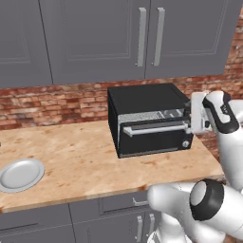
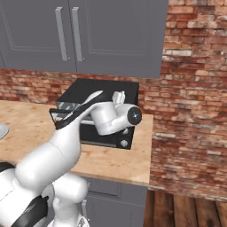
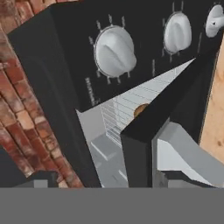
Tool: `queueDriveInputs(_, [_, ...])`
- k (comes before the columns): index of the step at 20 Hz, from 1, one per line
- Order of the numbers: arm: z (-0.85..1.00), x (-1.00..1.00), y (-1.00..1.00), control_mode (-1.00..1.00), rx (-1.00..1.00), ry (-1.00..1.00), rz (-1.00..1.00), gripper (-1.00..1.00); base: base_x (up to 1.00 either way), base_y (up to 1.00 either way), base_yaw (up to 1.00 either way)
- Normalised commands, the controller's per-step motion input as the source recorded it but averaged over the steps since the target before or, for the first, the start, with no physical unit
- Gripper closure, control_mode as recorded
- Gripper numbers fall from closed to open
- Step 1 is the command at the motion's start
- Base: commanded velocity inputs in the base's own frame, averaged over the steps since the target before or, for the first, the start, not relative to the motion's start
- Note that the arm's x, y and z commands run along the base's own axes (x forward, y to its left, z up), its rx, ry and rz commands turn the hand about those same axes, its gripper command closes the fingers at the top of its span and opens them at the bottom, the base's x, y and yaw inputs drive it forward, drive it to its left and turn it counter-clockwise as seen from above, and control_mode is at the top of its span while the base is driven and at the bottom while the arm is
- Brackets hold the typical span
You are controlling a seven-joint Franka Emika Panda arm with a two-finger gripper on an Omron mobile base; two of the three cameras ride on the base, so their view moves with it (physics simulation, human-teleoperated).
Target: Pick up the bagel from the plate, place it on the toaster oven rack, close the door, and set the timer.
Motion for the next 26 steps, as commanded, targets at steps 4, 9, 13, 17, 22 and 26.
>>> queueDriveInputs(4, [0.00, 0.89, 0.25, -1.00, 0.00, -0.01, -0.05, -1.00, 0.00, 0.00, 0.00])
queueDriveInputs(9, [-0.24, 0.89, 0.29, -1.00, 0.00, -0.17, -0.06, -1.00, 0.00, 0.00, 0.00])
queueDriveInputs(13, [-0.28, 0.77, 0.26, -1.00, 0.00, -0.24, -0.07, -1.00, 0.00, 0.00, 0.00])
queueDriveInputs(17, [-0.04, 0.14, 0.03, -1.00, 0.00, -0.14, -0.06, -1.00, 0.00, 0.00, 0.00])
queueDriveInputs(22, [0.00, -0.69, -0.15, -1.00, 0.00, -0.18, -0.07, -1.00, 0.00, 0.00, 0.00])
queueDriveInputs(26, [-0.04, -0.83, -0.07, -1.00, -0.01, -0.27, -0.15, -1.00, 0.00, 0.00, 0.00])
